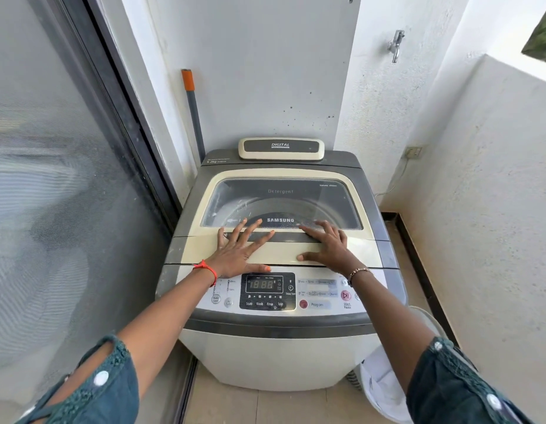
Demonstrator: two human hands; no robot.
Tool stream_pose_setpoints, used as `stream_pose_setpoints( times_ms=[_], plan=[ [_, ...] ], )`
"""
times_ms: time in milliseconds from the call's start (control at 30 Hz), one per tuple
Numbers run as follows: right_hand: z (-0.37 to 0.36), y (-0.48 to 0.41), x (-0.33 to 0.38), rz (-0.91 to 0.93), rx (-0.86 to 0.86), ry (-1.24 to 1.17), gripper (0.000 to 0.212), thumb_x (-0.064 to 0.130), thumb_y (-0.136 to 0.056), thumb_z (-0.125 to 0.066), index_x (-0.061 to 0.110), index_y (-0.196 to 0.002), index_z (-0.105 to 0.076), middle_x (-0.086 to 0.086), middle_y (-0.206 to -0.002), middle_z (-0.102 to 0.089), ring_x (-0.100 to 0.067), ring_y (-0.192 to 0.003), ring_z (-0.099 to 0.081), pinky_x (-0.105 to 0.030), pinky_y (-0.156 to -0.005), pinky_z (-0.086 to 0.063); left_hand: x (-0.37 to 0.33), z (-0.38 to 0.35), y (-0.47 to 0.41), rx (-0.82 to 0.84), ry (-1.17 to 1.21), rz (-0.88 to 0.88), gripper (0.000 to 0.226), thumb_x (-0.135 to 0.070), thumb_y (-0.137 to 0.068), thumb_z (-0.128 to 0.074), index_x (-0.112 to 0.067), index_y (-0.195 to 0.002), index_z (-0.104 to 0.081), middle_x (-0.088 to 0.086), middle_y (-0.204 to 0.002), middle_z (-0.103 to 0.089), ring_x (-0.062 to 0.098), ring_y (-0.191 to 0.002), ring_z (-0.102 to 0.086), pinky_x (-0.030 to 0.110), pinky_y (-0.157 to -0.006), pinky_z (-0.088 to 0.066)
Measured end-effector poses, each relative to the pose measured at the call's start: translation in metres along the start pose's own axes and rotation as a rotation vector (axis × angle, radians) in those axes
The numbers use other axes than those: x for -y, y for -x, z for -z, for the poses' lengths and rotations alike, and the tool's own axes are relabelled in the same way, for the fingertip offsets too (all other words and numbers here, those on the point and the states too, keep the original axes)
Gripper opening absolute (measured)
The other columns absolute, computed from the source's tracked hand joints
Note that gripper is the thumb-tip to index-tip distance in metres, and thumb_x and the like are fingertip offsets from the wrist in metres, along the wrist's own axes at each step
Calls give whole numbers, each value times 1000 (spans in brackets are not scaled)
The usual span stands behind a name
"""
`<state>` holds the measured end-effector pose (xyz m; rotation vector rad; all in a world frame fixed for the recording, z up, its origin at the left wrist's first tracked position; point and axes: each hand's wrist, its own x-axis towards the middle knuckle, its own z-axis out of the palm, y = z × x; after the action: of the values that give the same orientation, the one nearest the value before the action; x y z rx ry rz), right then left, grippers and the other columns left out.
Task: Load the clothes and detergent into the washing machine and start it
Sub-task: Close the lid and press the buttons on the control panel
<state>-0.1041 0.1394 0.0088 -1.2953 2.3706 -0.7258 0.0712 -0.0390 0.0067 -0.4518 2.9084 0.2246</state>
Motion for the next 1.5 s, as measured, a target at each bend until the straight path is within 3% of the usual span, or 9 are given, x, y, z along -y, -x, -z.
stream_pose_setpoints(
  times_ms=[133,300,500,633,733,1000,1167,1500],
  plan=[
    [-2,5,-6,10,-33,-52,95,43,-70,-75,32,-146,-18,0,-156,-12,-19,-145,1,-41,-115,5,-2,3,0,65,-1,26,99,-99,-40,2,-57,-125,29,-10,-149,36,24,-136,36,64,-102,19],
    [19,11,-8,-11,64,-331,114,27,-65,-83,29,-149,-6,1,-157,-8,-15,-145,0,-42,-119,-4,-7,7,-1,126,-7,103,75,-77,-81,-26,-54,-133,23,-9,-149,36,25,-134,39,64,-102,21],
    [36,53,-32,-105,58,-414,115,12,-65,-82,25,-148,-4,-2,-157,-7,-21,-144,-6,-41,-118,-12,-8,12,0,165,20,108,61,-70,-88,-18,-54,-133,21,-10,-149,35,24,-133,39,63,-102,21],
    [40,78,-54,-200,64,-379,116,9,-66,-82,24,-148,-3,-2,-154,-13,-21,-140,-17,-32,-113,-19,-9,12,1,159,57,112,68,-77,-75,-11,-56,-131,20,-12,-150,33,22,-133,39,62,-102,22],
    [39,87,-65,-208,91,-360,112,9,-68,-80,27,-148,-3,0,-156,-11,-18,-142,-15,-29,-113,-15,-10,11,0,147,104,116,75,-78,-70,-12,-55,-136,17,-13,-151,30,21,-134,39,61,-101,23],
    [39,89,-71,-230,77,-499,96,10,-76,-73,27,-147,-11,4,-155,-14,-16,-141,-17,-36,-116,-16,-9,11,-1,141,153,121,76,-74,-71,-20,-55,-137,12,-13,-153,26,20,-135,37,59,-102,24],
    [39,90,-70,-216,102,-417,103,5,-73,-75,26,-148,-8,2,-155,-12,-19,-141,-17,-36,-115,-15,-7,8,-2,123,172,116,81,-85,-61,-15,-60,-134,12,-16,-153,24,19,-136,35,58,-102,24],
    [39,90,-70,-225,119,-407,108,6,-70,-78,30,-147,-7,1,-156,-10,-20,-141,-15,-41,-117,-14,-6,6,-2,99,214,118,73,-74,-72,-21,-57,-137,9,-15,-153,22,18,-137,33,57,-103,25]
  ],
)
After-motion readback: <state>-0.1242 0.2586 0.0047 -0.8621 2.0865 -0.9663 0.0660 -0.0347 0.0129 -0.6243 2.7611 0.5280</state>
